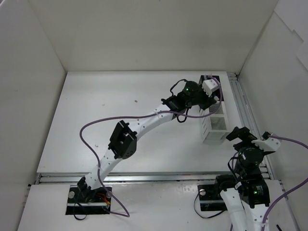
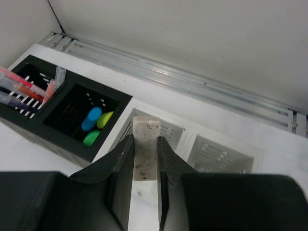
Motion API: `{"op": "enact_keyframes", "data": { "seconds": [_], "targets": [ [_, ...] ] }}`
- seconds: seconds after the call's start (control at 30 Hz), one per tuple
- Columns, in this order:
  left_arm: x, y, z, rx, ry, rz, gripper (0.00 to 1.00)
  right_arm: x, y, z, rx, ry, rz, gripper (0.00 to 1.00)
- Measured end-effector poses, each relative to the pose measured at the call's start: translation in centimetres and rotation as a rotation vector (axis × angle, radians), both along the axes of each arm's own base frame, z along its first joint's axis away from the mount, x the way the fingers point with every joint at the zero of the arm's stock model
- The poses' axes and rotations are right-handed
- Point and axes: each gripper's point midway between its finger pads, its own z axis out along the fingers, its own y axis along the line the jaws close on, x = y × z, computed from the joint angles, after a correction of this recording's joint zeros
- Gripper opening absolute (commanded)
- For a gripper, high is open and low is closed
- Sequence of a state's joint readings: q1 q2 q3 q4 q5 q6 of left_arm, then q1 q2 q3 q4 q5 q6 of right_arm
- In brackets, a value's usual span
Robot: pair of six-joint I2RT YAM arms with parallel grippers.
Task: Sort the stationery into containers
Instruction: Place the stationery in the storage box, then pick up the stationery from the center of the board.
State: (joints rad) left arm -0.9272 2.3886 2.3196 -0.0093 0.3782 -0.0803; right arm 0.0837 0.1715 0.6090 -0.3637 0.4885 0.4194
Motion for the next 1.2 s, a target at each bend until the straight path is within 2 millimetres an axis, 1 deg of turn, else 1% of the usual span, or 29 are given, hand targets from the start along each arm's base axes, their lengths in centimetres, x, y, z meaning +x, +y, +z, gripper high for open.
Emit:
{"op": "enact_keyframes", "data": {
  "seconds": [0.07,0.27,0.33,0.43,0.47,0.53,0.57,0.6,0.63,0.7,0.73,0.8,0.87,0.9,0.93,0.97,1.03,1.1,1.13,1.17,1.2],
  "targets": [
    [0.6,-1.0,-0.4,-0.034,0.009,0.002,0.00,-0.1,0.0,0.0,0.000,-0.003,-0.002,0.98],
    [1.6,-2.6,-2.2,-0.097,0.038,0.016,0.00,0.0,0.0,0.0,0.000,-0.003,-0.001,0.98],
    [1.9,-3.0,-3.1,-0.107,0.048,0.024,0.05,0.0,0.0,0.0,0.000,-0.003,-0.001,0.98],
    [2.2,-3.3,-4.6,-0.102,0.070,0.032,0.34,0.0,0.0,0.0,0.000,0.000,-0.001,0.98],
    [2.2,-3.3,-4.8,-0.101,0.076,0.034,0.46,0.0,0.0,0.0,0.000,0.001,-0.001,0.98],
    [2.2,-3.3,-4.8,-0.103,0.079,0.037,0.59,0.1,0.0,-0.2,-0.001,0.009,-0.001,0.98],
    [2.2,-3.3,-4.6,-0.108,0.075,0.036,0.69,0.2,0.0,-0.2,-0.002,0.013,-0.001,0.98],
    [2.2,-3.3,-4.3,-0.112,0.073,0.036,0.73,0.2,0.1,-0.3,-0.003,0.018,0.003,0.98],
    [2.2,-3.2,-4.1,-0.112,0.070,0.036,0.82,0.3,0.1,-0.4,-0.006,0.024,0.008,0.98],
    [1.9,-2.9,-3.9,-0.104,0.071,0.036,0.97,0.5,0.4,-0.6,-0.017,0.043,0.027,0.98],
    [1.7,-2.5,-3.7,-0.095,0.072,0.038,0.99,0.7,0.5,-0.8,-0.025,0.061,0.041,0.98],
    [1.1,-1.1,-3.8,-0.053,0.088,0.056,0.99,1.3,1.1,-1.2,-0.042,0.103,0.080,0.98],
    [0.2,1.0,-3.1,-0.007,0.102,0.089,1.00,2.0,1.7,-1.4,-0.060,0.146,0.127,0.98],
    [-0.3,2.6,-2.5,0.012,0.105,0.115,0.99,2.4,2.2,-1.5,-0.072,0.167,0.164,0.98],
    [-1.1,4.8,-2.2,0.048,0.117,0.147,0.99,2.8,2.7,-1.6,-0.082,0.183,0.195,0.98],
    [-1.7,7.1,-1.3,0.066,0.125,0.184,0.99,3.2,3.2,-1.7,-0.093,0.193,0.232,0.98],
    [-2.6,12.0,0.9,0.069,0.139,0.280,0.99,3.7,4.1,-1.8,-0.112,0.209,0.298,0.98],
    [-3.2,18.2,3.0,0.038,0.182,0.413,1.00,4.2,5.1,-1.9,-0.130,0.222,0.360,0.98],
    [-3.3,22.0,3.5,0.020,0.209,0.494,1.00,4.5,5.7,-1.9,-0.138,0.229,0.395,0.98],
    [-3.3,25.9,3.6,-0.002,0.239,0.588,0.99,4.9,6.4,-1.8,-0.149,0.240,0.438,0.98],
    [-3.5,29.5,3.1,-0.019,0.274,0.679,0.99,5.3,7.1,-1.7,-0.164,0.253,0.482,0.98]
  ]
}}
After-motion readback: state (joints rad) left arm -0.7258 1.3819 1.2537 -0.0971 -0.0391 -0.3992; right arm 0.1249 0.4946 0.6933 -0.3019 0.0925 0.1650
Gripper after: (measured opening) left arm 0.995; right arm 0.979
